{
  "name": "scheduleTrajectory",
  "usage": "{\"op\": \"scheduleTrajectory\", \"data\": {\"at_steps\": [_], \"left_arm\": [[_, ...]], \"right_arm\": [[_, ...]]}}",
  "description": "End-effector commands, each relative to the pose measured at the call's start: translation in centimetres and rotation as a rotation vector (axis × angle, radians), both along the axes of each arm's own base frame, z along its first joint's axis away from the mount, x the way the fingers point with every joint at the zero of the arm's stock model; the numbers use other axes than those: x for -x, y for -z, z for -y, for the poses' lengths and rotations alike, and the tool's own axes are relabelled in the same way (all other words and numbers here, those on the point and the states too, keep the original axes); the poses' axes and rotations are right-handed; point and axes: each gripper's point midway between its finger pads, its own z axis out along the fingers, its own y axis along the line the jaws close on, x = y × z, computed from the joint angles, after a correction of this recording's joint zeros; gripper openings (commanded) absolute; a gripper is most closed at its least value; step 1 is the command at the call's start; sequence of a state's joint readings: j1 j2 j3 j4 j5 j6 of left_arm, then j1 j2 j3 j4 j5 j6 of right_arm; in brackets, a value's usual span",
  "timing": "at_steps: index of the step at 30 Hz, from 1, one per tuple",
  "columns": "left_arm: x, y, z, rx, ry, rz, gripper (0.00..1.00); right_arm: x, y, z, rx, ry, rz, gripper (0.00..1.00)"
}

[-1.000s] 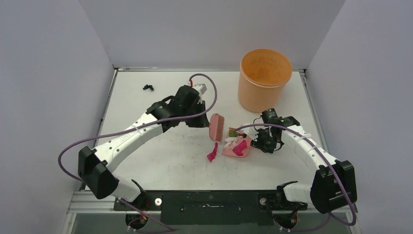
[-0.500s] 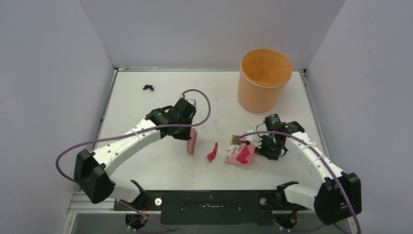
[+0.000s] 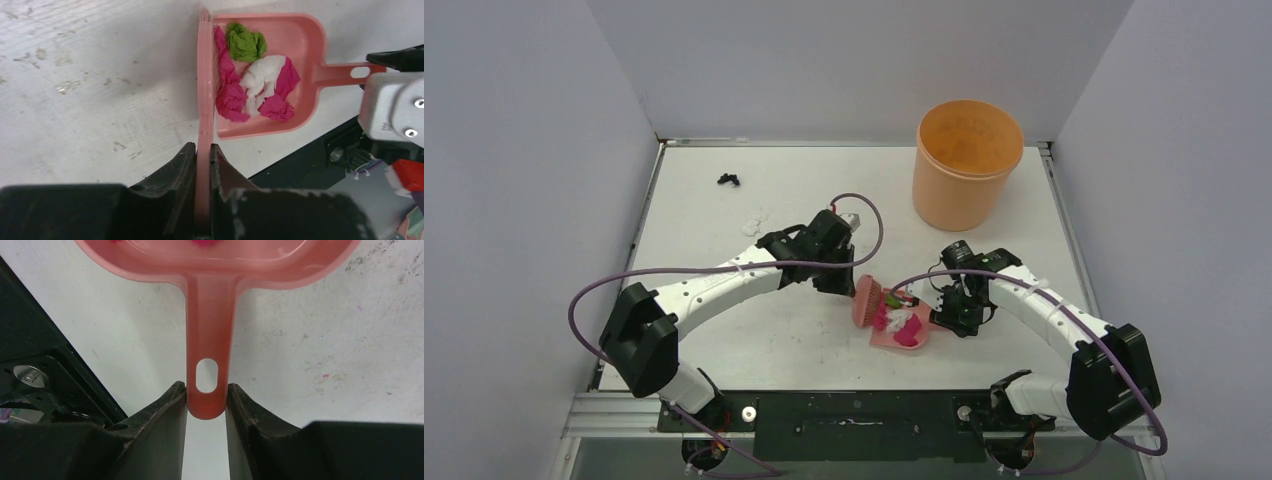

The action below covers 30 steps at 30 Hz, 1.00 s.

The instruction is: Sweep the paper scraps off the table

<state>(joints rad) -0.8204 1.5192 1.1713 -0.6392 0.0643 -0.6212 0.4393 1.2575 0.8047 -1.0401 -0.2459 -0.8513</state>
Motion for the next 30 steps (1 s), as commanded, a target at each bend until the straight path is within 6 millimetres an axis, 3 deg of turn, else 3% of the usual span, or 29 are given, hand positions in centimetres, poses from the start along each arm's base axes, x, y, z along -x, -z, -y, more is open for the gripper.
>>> {"op": "scheduleTrajectory", "data": {"at_steps": [1, 6, 12, 25, 30], "left_arm": [[0.5, -1.9, 4.1, 0.130, 0.042, 0.000, 0.00], [-0.3, -4.7, 4.2, 0.122, 0.036, 0.074, 0.00], [-1.1, -5.5, 1.8, -0.006, 0.019, 0.129, 0.00], [-1.8, -9.8, -0.8, -0.026, -0.027, 0.256, 0.00], [-1.9, -10.0, -1.7, -0.047, -0.031, 0.273, 0.00]], "right_arm": [[-1.1, 0.3, -1.4, -0.042, 0.042, 0.035, 0.05], [-1.5, 0.2, -1.7, -0.063, 0.045, 0.054, 0.05], [-1.3, -0.2, -2.2, -0.117, 0.060, 0.047, 0.05], [-2.2, -1.1, -2.9, -0.204, 0.078, 0.090, 0.05], [-2.4, -0.8, -3.2, -0.213, 0.087, 0.083, 0.05]]}}
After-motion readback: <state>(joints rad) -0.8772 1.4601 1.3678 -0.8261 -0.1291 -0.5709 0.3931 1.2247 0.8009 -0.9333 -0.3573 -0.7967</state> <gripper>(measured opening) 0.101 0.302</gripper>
